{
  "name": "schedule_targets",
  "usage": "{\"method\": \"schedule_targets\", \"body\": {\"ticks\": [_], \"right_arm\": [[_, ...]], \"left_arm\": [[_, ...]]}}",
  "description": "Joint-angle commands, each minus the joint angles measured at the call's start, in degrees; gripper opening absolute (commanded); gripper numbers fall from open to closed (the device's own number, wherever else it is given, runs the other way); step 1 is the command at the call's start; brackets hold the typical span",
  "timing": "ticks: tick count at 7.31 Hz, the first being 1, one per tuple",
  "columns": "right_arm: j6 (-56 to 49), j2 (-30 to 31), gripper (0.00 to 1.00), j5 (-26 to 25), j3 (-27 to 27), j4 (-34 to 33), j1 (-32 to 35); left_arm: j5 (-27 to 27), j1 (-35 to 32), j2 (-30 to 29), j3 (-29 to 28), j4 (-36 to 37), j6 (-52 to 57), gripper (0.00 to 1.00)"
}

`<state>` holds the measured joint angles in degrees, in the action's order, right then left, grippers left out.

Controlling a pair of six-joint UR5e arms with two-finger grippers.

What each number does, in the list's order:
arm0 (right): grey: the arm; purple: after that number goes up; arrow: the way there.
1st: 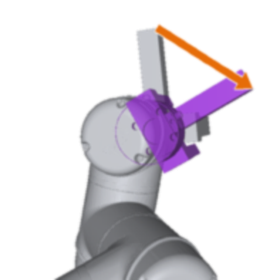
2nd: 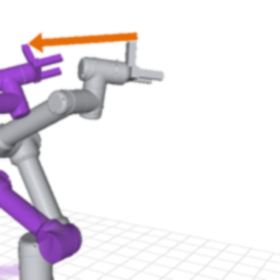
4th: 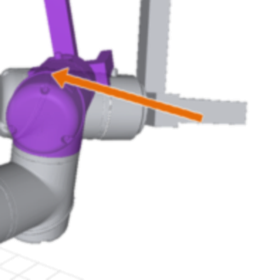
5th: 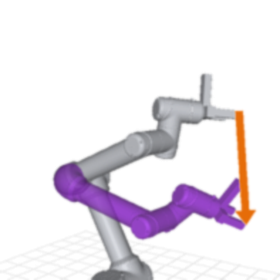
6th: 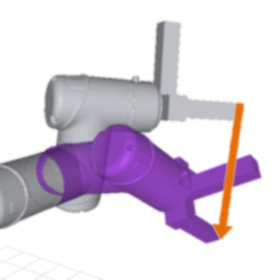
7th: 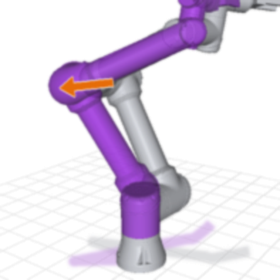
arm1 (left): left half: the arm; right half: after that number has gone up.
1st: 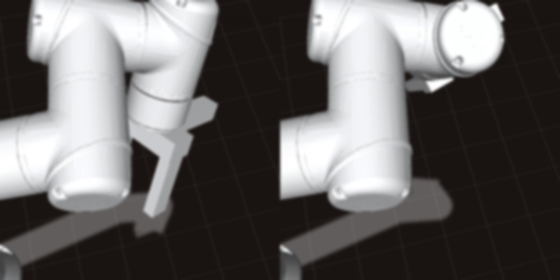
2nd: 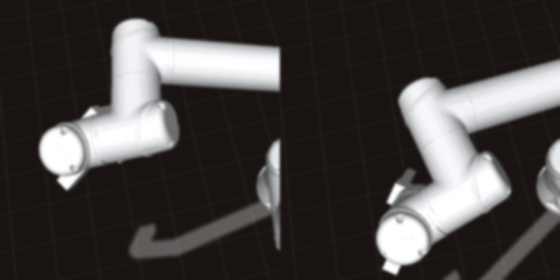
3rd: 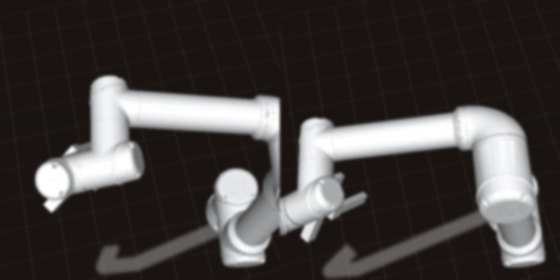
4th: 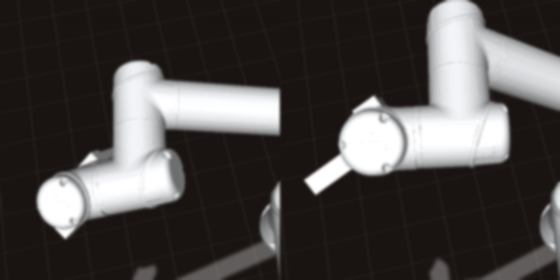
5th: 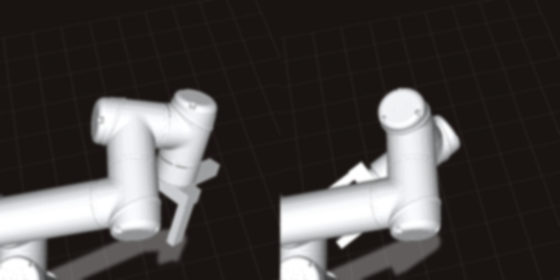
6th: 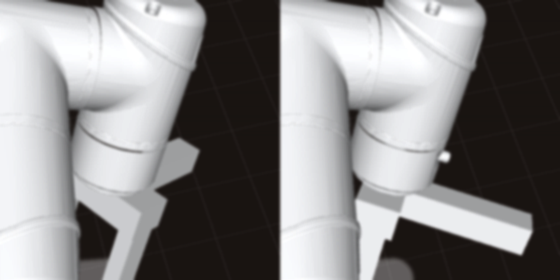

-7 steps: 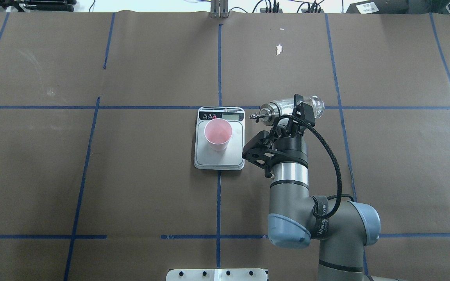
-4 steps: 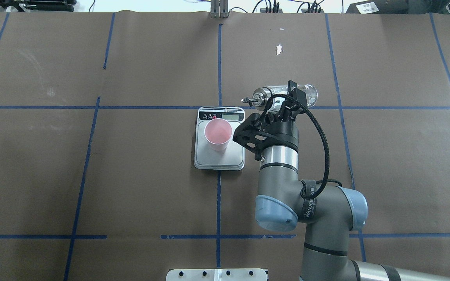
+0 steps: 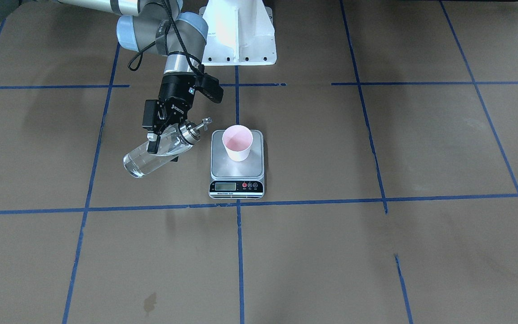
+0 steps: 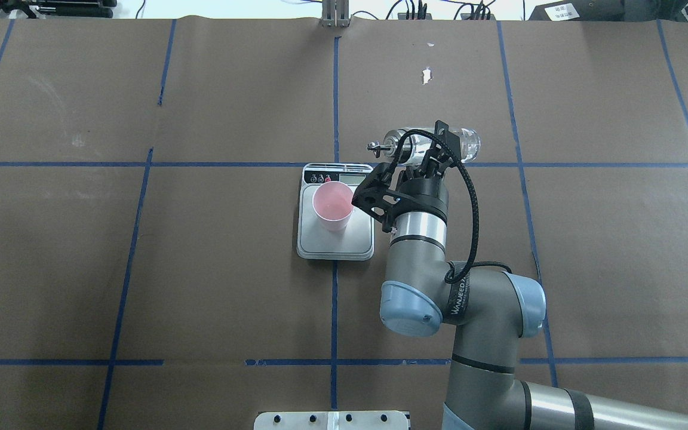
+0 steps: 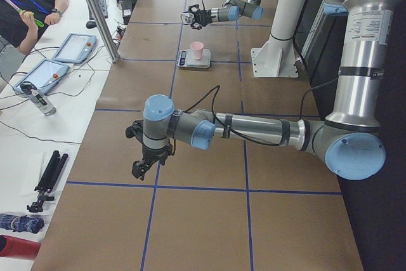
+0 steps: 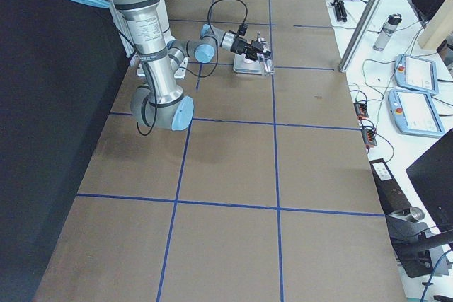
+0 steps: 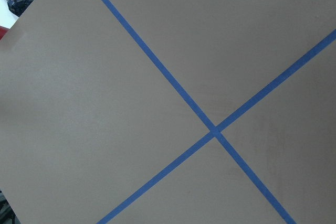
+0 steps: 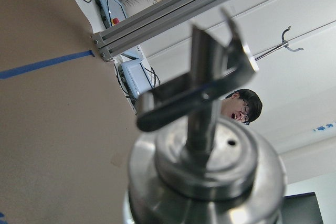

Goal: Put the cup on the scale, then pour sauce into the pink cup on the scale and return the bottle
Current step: 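Carry the bottle with the right gripper toward the pink cup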

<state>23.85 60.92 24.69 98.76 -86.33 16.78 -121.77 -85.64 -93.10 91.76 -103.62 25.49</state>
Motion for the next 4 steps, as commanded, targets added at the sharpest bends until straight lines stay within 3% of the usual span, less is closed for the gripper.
{"method": "schedule_targets", "body": {"ticks": [1,4], "right_arm": [[0.0,-0.2,0.00,-2.4,-2.8,0.0,-0.1],[-0.3,-1.1,0.00,-5.9,-4.6,0.0,-1.4]], "left_arm": [[0.7,0.0,-0.2,0.0,0.0,0.0,1.00],[1.1,-0.2,-0.4,-0.4,0.0,0.0,1.00]]}}
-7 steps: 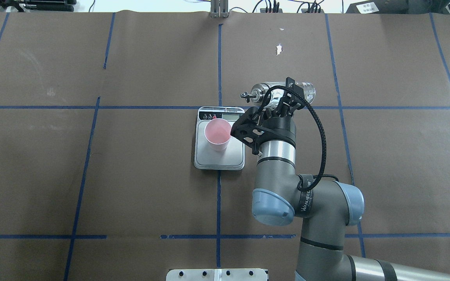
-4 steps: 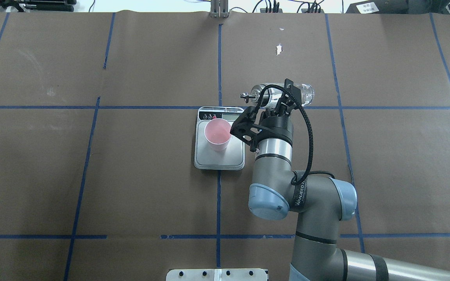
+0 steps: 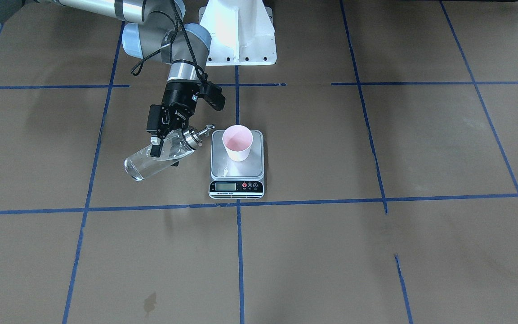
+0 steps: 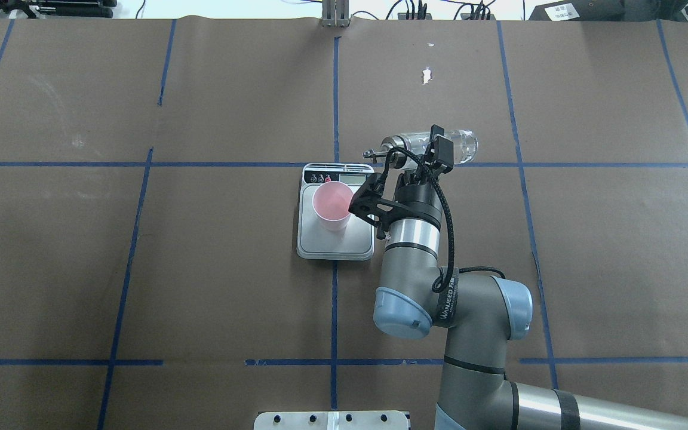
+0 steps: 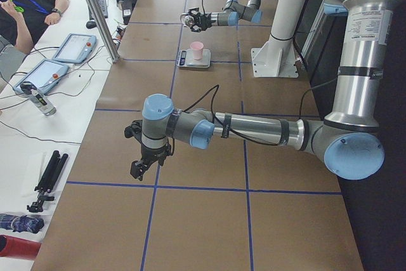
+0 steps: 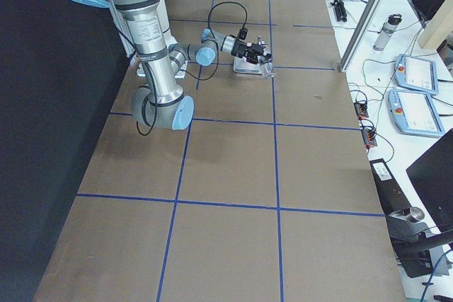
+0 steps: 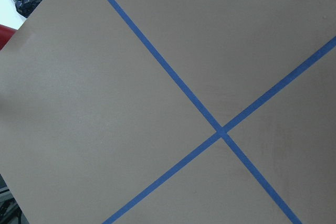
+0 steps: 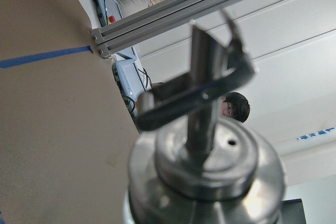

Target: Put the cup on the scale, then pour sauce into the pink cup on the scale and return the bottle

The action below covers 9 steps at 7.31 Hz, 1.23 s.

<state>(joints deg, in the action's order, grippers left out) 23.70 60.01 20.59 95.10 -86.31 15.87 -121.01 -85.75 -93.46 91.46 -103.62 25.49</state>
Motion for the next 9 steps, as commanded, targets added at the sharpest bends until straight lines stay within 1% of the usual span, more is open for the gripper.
{"method": "schedule_targets", "body": {"ticks": [1,4,9], "right_arm": [[-0.3,-0.2,0.00,-2.1,-1.1,0.0,-0.7],[-0.4,-0.2,0.00,-5.6,-3.3,0.0,-1.4],[-0.6,-0.1,0.00,-9.9,-5.4,-0.2,-2.6]], "left_arm": [[0.7,-0.1,-0.1,-0.1,0.0,0.0,1.00],[0.7,-0.1,-0.1,-0.1,0.0,0.1,1.00],[0.7,-0.2,-0.1,-0.1,0.0,0.1,1.00]]}}
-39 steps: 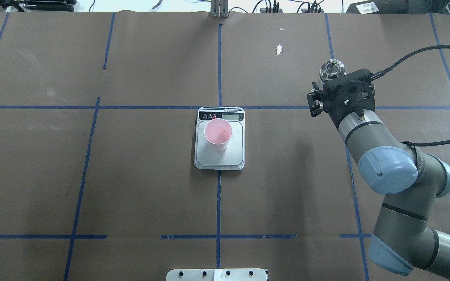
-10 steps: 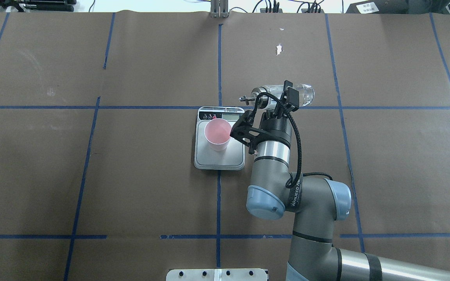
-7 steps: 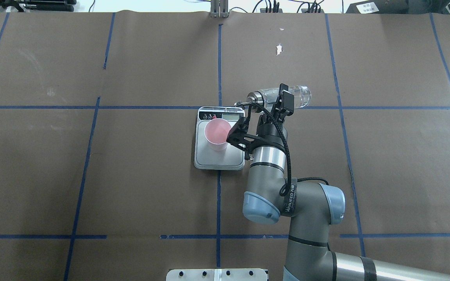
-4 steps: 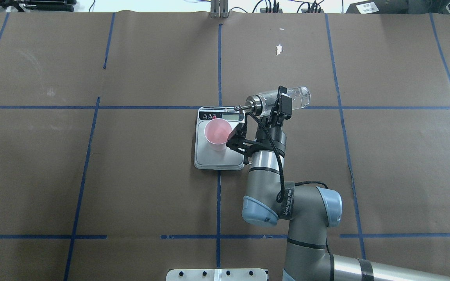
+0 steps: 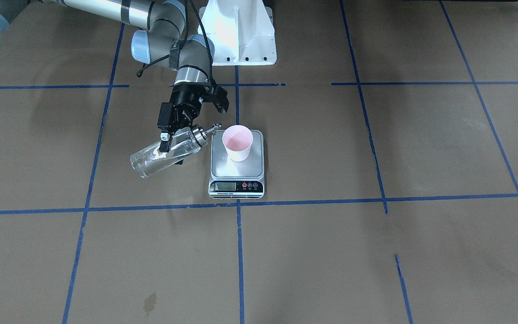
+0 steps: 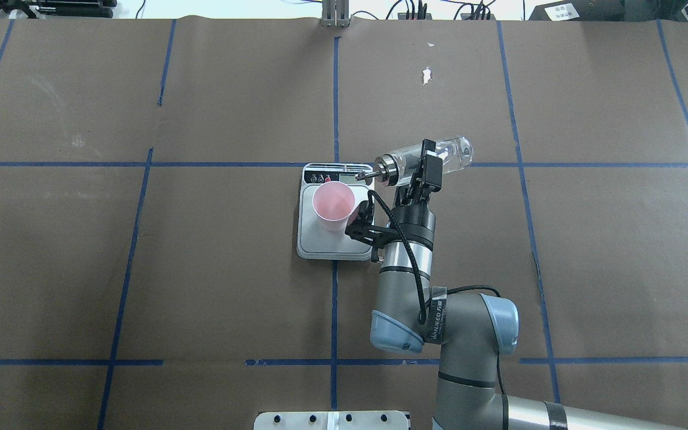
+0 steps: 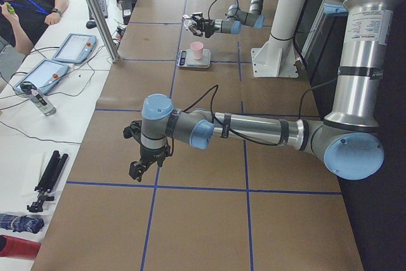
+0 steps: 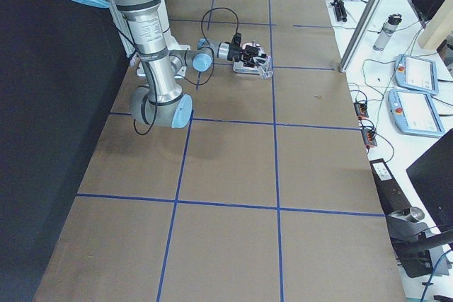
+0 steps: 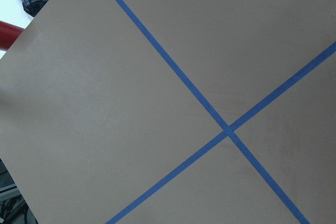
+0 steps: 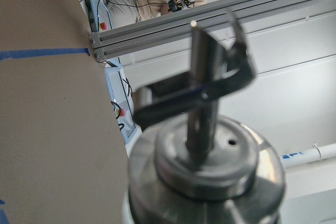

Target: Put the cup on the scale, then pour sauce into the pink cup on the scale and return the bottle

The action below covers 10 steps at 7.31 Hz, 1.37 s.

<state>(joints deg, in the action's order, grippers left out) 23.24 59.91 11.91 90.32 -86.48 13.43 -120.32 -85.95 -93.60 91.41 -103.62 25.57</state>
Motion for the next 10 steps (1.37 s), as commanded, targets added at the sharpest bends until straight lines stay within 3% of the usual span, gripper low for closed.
{"method": "schedule_targets", "body": {"ticks": [1,7,10], "right_arm": [[-1.8,0.0,0.00,-2.3,-1.1,0.0,-0.2],[-2.8,-0.1,0.00,-9.1,-2.4,0.0,-0.7],[-2.9,-0.1,0.00,-10.1,-3.0,0.1,-0.7]], "left_arm": [[0.0,0.0,0.0,0.0,0.0,0.0,1.00],[0.0,-0.1,0.0,0.0,0.0,0.1,1.00],[0.0,-0.1,0.0,-0.4,0.1,0.2,1.00]]}}
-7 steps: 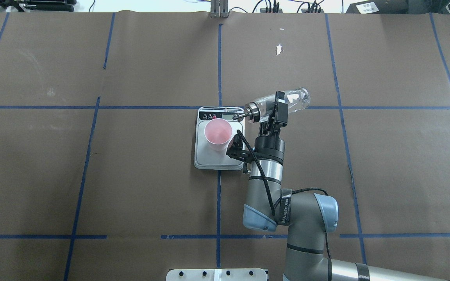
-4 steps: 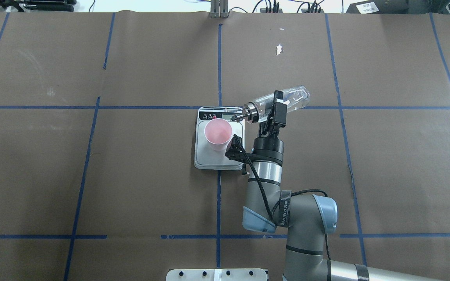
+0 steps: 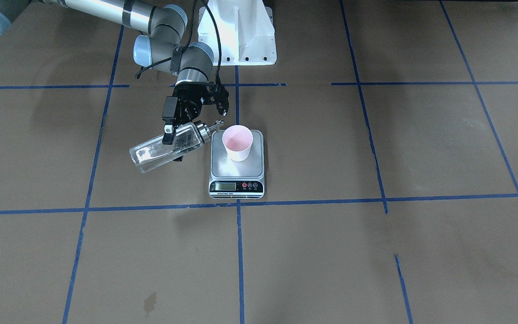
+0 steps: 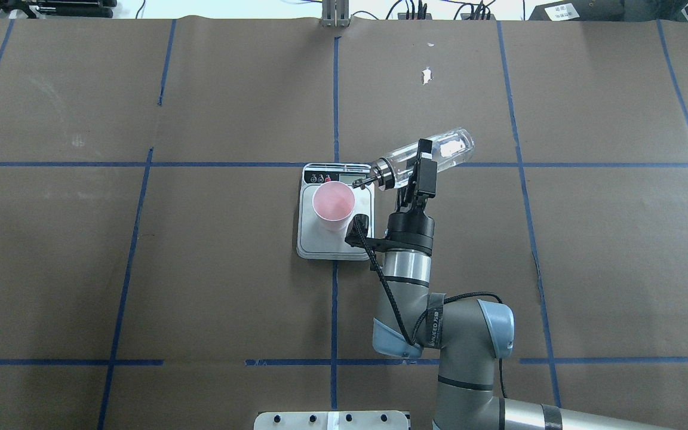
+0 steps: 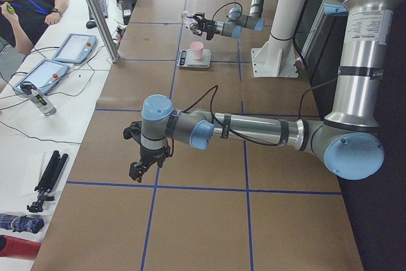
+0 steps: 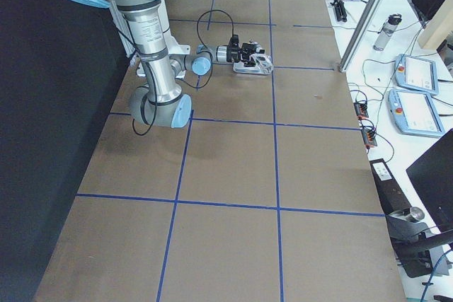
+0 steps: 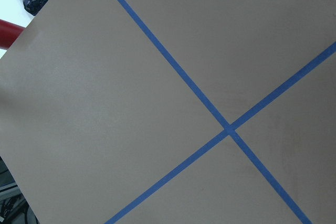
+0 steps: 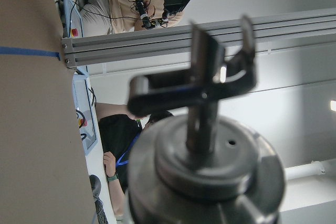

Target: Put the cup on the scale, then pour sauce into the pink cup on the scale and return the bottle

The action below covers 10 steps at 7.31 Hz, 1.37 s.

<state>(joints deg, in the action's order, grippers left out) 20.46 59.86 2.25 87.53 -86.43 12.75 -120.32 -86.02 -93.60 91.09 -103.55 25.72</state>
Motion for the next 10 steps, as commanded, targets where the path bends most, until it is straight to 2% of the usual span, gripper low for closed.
{"method": "schedule_targets", "body": {"ticks": [1,10], "right_arm": [[-1.6,0.0,0.00,-1.5,-0.2,0.0,0.0],[-2.4,0.1,0.00,-2.0,-0.2,0.1,0.7]], "left_arm": [[0.0,0.0,0.0,-0.1,0.0,0.1,1.00],[-0.1,0.0,0.0,-0.1,0.4,0.3,1.00]]}}
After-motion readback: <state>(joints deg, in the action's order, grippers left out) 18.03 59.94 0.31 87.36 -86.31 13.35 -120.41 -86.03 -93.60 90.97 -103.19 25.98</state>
